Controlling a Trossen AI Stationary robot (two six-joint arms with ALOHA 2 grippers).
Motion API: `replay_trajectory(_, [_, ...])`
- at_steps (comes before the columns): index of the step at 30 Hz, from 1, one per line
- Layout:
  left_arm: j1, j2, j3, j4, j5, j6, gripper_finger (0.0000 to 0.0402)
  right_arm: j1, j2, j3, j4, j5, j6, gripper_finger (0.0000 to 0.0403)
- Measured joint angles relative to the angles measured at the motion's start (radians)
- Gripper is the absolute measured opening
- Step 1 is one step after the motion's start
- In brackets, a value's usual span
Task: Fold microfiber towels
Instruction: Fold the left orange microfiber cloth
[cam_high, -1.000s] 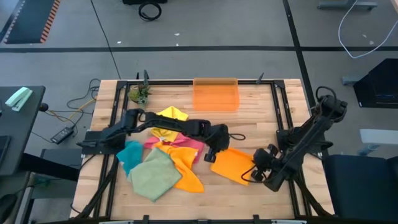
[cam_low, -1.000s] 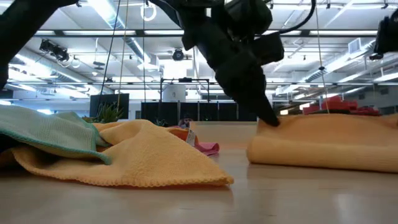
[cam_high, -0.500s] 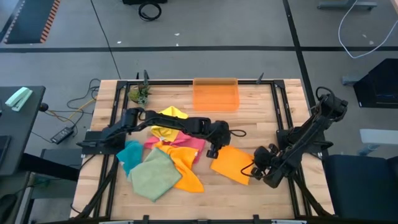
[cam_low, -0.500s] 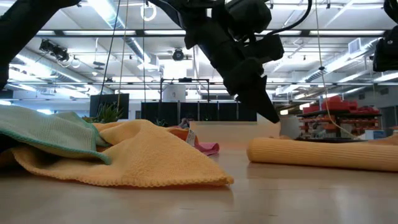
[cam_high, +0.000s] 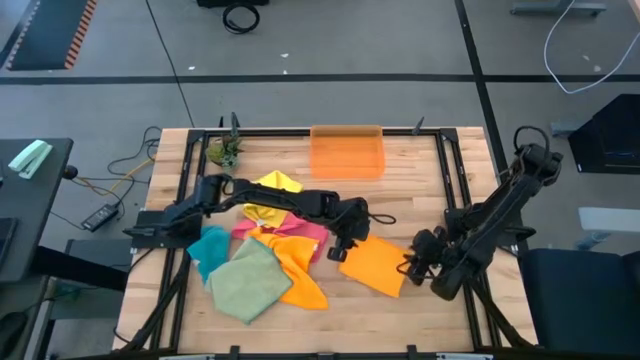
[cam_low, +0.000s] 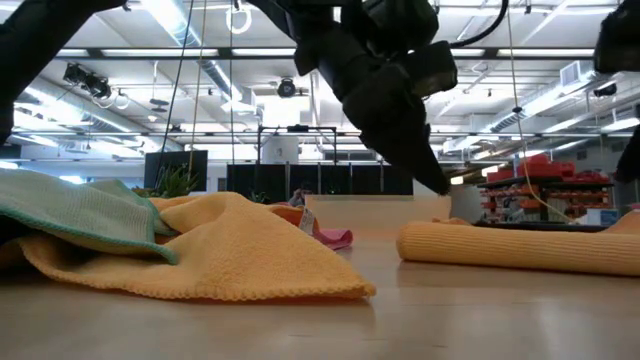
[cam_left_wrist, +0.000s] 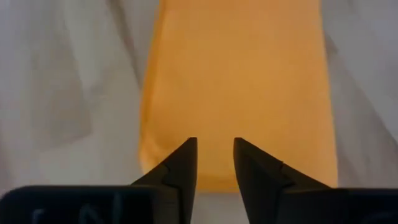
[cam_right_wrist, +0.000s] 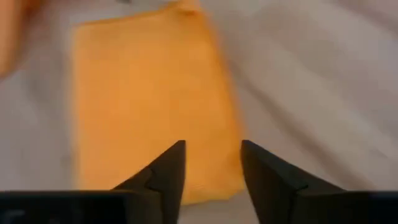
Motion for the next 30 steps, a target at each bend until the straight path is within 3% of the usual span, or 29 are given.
replay_trajectory(5, [-0.022,0.027,-0.016,0.125,0.005,0.003,0.0045,0.036,0.065,0.001,0.09,0.024,-0.049,0.0017])
replay_trajectory(8, [-0.019,0.069,-0.022,0.125,-0.019,-0.006,0.0009,0.036,0.109,-0.009,0.101,0.009,-0.024,0.0008])
replay_trajectory(21, [0.012,0.068,-0.02,0.06,-0.135,-0.063,0.0012,-0.065,0.166,-0.135,0.152,-0.045,0.038,0.0002])
replay_trajectory(30, [0.037,0.068,-0.02,0.0,-0.34,-0.091,0.0011,-0.148,0.157,-0.161,0.163,0.04,0.025,0.0001])
